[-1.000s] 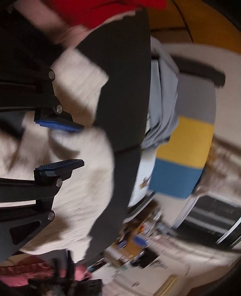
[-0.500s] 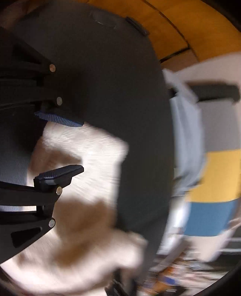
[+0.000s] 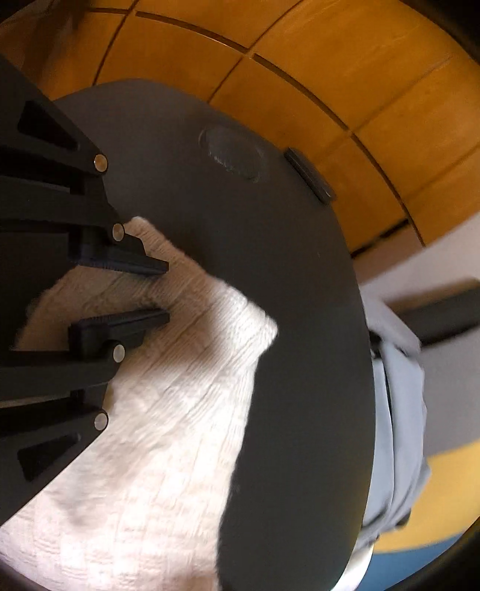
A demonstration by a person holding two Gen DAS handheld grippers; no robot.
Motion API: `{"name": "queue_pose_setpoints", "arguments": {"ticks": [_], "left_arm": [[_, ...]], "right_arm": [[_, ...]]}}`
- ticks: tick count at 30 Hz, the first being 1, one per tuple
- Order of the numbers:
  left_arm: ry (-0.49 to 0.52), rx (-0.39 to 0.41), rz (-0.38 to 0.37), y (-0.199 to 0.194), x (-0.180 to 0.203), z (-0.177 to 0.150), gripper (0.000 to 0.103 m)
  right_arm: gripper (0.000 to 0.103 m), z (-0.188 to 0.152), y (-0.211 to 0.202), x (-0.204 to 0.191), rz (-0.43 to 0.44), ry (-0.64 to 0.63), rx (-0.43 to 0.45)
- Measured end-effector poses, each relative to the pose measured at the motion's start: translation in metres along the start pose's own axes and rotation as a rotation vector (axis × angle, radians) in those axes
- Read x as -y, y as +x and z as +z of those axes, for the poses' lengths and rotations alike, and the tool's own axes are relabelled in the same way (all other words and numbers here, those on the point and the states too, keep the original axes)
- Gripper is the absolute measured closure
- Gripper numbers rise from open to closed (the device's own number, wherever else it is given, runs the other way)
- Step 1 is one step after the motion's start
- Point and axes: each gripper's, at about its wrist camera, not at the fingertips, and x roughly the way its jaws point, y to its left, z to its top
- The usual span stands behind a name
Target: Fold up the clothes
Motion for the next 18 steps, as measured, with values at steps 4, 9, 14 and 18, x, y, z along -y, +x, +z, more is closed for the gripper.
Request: {"name": "queue_pose_setpoints", "arguments": {"ticks": [4,9,14,18], "left_arm": [[-0.229,-0.026,-0.065,-0.007,-0.049,0.026,0.083],[-0.269,0.142,-0.362,-0.082,-0.050,0.018,0.076],[-0.050,0.139,-0.730,-0.124,0.038,0.010,0.071],[0.058,0.054,-0.966,-0.146,0.113,0.025,0.065]], "right_arm": [[0.000,0.022,0.019,-0.032,0.016,-0.036,0.004],[0.000,0.006,-0.008,-0.033,0.193,0.041,0.011],[0.000,-0.026,-0.062,0.019,0.253,0.156,0.052],[0.000,-0.052,-0.077,0.070,0.178,0.204,-0.037]]}}
